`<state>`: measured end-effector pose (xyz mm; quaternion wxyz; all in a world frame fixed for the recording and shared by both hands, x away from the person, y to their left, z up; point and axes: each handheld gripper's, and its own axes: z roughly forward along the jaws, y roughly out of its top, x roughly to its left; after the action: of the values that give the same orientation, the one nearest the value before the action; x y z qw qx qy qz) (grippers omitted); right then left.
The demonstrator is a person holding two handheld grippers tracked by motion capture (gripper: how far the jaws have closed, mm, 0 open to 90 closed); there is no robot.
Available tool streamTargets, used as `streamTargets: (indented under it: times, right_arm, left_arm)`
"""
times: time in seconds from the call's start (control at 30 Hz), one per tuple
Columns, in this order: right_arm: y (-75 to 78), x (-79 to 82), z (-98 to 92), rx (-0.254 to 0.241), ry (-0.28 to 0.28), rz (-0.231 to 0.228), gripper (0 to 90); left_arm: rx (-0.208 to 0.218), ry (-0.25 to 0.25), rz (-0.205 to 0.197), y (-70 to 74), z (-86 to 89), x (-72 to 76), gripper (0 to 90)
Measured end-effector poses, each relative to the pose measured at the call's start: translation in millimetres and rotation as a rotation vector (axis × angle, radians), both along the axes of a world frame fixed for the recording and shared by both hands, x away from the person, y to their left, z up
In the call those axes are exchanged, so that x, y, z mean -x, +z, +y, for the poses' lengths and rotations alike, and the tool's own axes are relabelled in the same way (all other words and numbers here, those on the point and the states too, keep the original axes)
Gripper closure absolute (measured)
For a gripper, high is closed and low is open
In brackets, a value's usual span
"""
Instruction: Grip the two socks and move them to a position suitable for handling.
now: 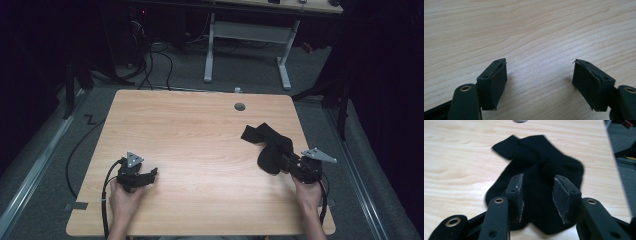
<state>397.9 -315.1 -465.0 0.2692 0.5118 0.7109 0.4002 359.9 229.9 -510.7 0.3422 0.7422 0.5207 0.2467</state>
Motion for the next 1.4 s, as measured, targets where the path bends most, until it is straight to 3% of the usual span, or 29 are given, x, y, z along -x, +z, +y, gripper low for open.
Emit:
streamTargets:
  times: [0.17, 0.33, 0.43, 0.67, 0.77, 1.03, 1.17, 1.3, 1.4]
  right_arm:
    - [7.2, -15.5, -10.3, -0.029, -0.046, -0.003, 56.6]
    - [9.7, -34.3, -13.4, -0.017, -0.091, 0.003, 56.8]
    - [7.8, -45.9, -13.2, -0.002, -0.088, 0.023, 56.2]
    - [5.8, -62.0, -13.0, -0.053, -0.063, 0.055, 52.9]
    - [3.2, -69.2, -11.9, -0.045, -0.048, 0.078, 51.2]
    - [-11.9, -85.7, -8.4, -0.028, -0.042, 0.174, 48.7]
    - [-21.7, -90.7, -6.8, -0.018, -0.051, 0.227, 56.3]
    - [-28.6, -94.1, -4.5, 0.013, -0.047, 0.249, 69.2]
    - [-29.1, -94.9, -5.9, 0.018, -0.055, 0.241, 78.3]
  left_arm:
    - [0.000, -0.002, 0.001, 0.0, 0.0, -0.1, 27.6]
    - [0.004, -0.002, 0.001, 0.0, 0.1, -0.1, 27.4]
    - [0.000, -0.003, 0.002, 0.0, 0.0, -0.1, 27.3]
    - [0.002, -0.005, 0.002, 0.0, 0.1, -0.1, 27.1]
    - [0.002, -0.004, 0.002, 0.0, 0.1, -0.1, 27.1]
    - [0.011, 0.001, 0.001, 0.0, 0.8, -0.2, 27.2]
    - [0.012, 0.002, 0.001, 0.0, 0.7, -0.3, 27.1]
    - [0.012, 0.002, 0.001, 0.0, 0.7, -0.2, 27.2]
    - [0.012, 0.002, 0.001, -0.1, 0.6, -0.3, 27.2]
